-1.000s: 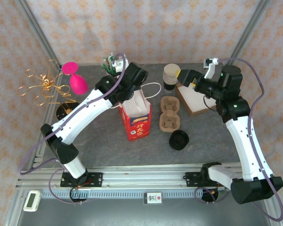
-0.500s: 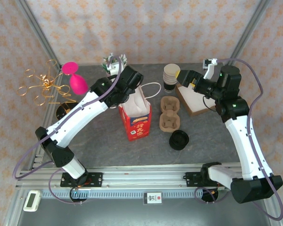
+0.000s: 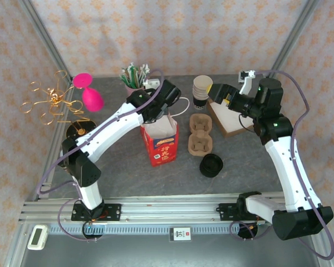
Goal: Pack the takeout coffee
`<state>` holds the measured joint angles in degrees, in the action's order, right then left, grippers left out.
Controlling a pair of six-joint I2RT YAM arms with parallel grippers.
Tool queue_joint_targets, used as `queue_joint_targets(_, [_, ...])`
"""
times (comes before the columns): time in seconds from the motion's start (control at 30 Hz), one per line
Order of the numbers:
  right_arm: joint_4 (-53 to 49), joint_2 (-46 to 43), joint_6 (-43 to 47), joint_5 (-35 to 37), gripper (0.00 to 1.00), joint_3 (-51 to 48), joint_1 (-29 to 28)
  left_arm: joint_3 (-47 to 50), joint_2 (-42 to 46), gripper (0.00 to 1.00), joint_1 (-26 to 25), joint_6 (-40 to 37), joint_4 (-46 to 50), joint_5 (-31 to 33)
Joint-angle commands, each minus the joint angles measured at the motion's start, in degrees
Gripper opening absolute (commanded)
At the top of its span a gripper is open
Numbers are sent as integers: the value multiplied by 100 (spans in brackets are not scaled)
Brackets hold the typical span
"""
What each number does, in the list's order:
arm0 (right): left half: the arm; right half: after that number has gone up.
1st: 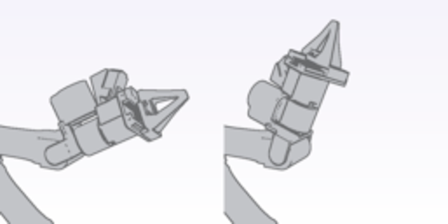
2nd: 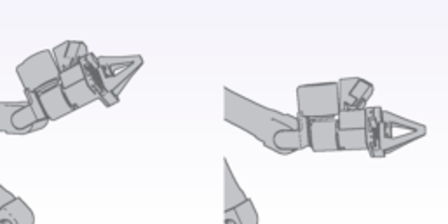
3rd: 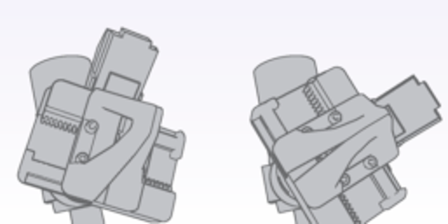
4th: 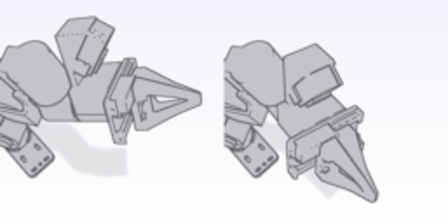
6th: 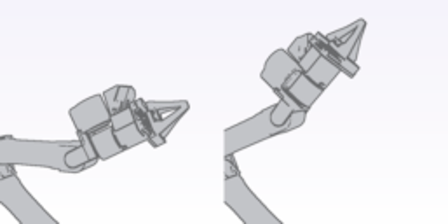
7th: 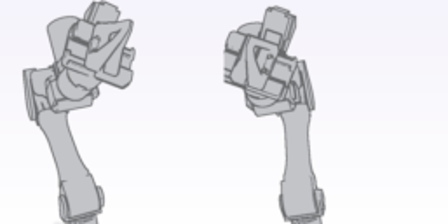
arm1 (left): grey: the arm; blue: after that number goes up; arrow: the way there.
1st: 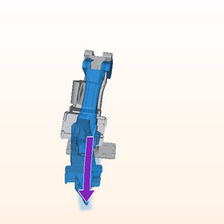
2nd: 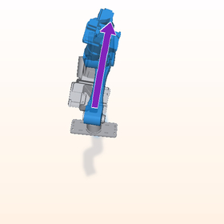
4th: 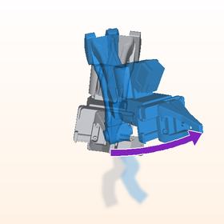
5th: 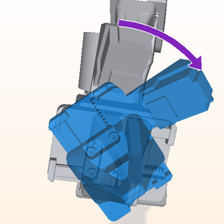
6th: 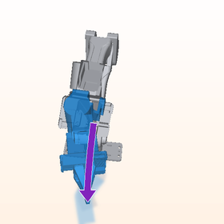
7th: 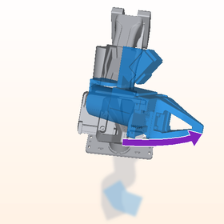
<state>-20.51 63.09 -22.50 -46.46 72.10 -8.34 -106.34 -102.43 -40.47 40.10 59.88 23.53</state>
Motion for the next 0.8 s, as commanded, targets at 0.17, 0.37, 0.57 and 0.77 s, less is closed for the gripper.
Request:
queue_joint_targets(0.17, [172, -1, 81, 8, 100, -78, -29, 273, -274, 6, 122, -230, 60, -294])
queue_joint_targets(0.37, [159, 38, 121, 45, 100, -58, -36, 256, -282, 16, 111, -260, -36, -469])
queue_joint_targets(0.57, [98, 47, 294, 338, 100, -27, -32, -382, 19, 36, 114, -440, -76, -564])
queue_joint_targets(0.77, [-99, 154, 646, 1432, 100, -11, 5, -559, 881, 49, 118, -469, -219, -547])
